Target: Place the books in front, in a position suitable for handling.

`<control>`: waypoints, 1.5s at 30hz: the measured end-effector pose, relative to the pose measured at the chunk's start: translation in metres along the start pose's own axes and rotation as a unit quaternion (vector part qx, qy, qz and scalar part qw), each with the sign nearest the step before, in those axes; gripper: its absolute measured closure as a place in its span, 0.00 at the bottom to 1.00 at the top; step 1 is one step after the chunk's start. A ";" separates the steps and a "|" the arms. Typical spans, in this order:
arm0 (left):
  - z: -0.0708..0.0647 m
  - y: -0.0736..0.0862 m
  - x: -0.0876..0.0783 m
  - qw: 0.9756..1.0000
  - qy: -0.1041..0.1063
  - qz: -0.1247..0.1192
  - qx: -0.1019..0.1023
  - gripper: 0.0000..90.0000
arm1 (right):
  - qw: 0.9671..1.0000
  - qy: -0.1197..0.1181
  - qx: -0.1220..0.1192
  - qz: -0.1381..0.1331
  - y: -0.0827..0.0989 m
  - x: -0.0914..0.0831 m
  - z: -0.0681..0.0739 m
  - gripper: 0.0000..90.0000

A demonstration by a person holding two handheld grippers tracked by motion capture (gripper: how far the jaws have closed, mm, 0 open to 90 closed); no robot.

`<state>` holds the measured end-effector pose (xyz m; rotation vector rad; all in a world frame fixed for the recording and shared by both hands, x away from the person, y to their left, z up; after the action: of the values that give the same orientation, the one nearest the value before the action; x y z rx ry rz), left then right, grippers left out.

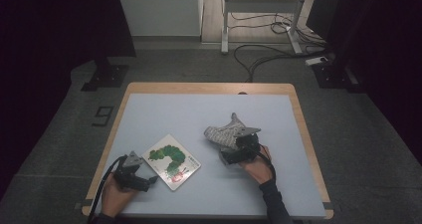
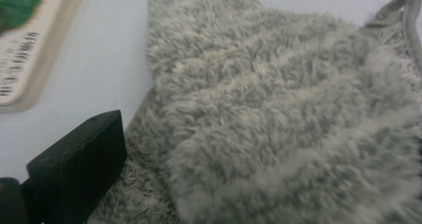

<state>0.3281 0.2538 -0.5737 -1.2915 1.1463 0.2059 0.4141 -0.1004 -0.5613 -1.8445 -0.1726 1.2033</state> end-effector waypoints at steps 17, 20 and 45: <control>0.000 0.000 0.000 1.000 0.000 0.000 0.000 0.00 | 0.998 0.063 0.007 0.022 0.007 -0.005 0.001 0.67; 0.000 0.000 0.000 1.000 0.000 0.000 0.000 0.00 | 0.998 0.058 0.011 0.015 0.008 -0.009 -0.001 0.74; 0.000 0.000 0.000 1.000 0.000 0.000 0.000 0.00 | 0.991 0.126 0.053 -0.011 0.021 -0.092 -0.043 0.75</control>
<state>0.3279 0.2537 -0.5737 -1.2911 1.1461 0.2057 0.3939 -0.1884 -0.5108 -1.8750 0.0126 0.9366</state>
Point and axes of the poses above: each handheld gripper's, and its own axes: x roughly forward along the jaws, y roughly out of its underside, z roughly to its left, the point moved 6 cm from there along x, roughly forward along the jaws, and after that the axes turned 13 degrees about -x, right-handed, at the moved point
